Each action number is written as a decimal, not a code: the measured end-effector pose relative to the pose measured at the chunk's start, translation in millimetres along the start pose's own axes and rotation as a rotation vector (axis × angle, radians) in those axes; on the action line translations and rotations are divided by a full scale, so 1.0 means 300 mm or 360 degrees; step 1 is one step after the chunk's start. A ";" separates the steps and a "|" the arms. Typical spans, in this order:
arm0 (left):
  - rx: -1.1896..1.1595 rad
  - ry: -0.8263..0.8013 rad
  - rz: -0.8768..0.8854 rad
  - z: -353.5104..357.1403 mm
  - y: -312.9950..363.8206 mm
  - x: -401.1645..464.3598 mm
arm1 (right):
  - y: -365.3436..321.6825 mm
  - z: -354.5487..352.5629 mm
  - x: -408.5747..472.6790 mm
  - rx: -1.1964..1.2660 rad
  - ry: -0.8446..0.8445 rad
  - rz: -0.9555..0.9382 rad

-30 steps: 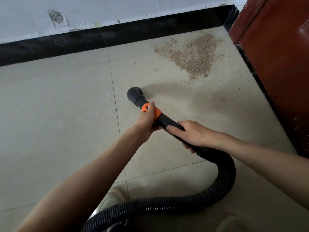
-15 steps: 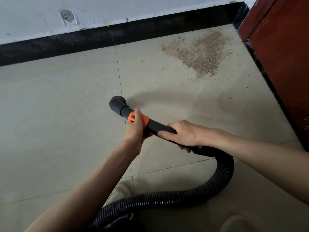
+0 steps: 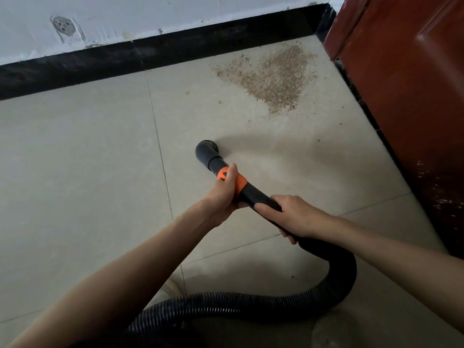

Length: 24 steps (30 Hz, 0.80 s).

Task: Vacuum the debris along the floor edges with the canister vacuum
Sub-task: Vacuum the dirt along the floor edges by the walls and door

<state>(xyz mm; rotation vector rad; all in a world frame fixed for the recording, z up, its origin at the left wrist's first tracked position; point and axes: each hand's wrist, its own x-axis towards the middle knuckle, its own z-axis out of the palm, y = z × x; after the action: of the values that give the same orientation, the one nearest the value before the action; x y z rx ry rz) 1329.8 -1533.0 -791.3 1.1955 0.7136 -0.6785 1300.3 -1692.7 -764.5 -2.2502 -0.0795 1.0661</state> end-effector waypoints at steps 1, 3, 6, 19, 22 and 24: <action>0.0009 -0.0030 -0.0020 0.012 0.003 0.001 | 0.011 0.001 -0.007 -0.0011 0.0034 0.0010; 0.0007 -0.0075 -0.0041 0.032 0.009 0.006 | 0.025 -0.001 -0.017 -0.0030 0.0091 0.0026; 0.0023 -0.0125 -0.0054 0.066 0.018 0.019 | 0.038 -0.014 -0.030 -0.0072 0.0159 0.0059; 0.0231 -0.0150 0.0005 0.222 0.126 0.125 | 0.054 -0.163 0.001 -0.0101 0.0415 0.0276; 0.0363 -0.0099 -0.0046 0.231 0.156 0.145 | 0.044 -0.191 0.018 -0.0225 0.0431 0.0304; 0.0465 -0.0050 -0.0068 0.255 0.182 0.142 | 0.044 -0.206 0.027 -0.0300 0.0419 0.0298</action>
<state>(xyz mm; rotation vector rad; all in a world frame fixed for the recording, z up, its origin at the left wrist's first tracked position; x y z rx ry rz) 1408.2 -1598.3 -777.6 1.4357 0.6293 -0.8564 1347.1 -1732.9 -748.7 -2.5908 0.1499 0.8762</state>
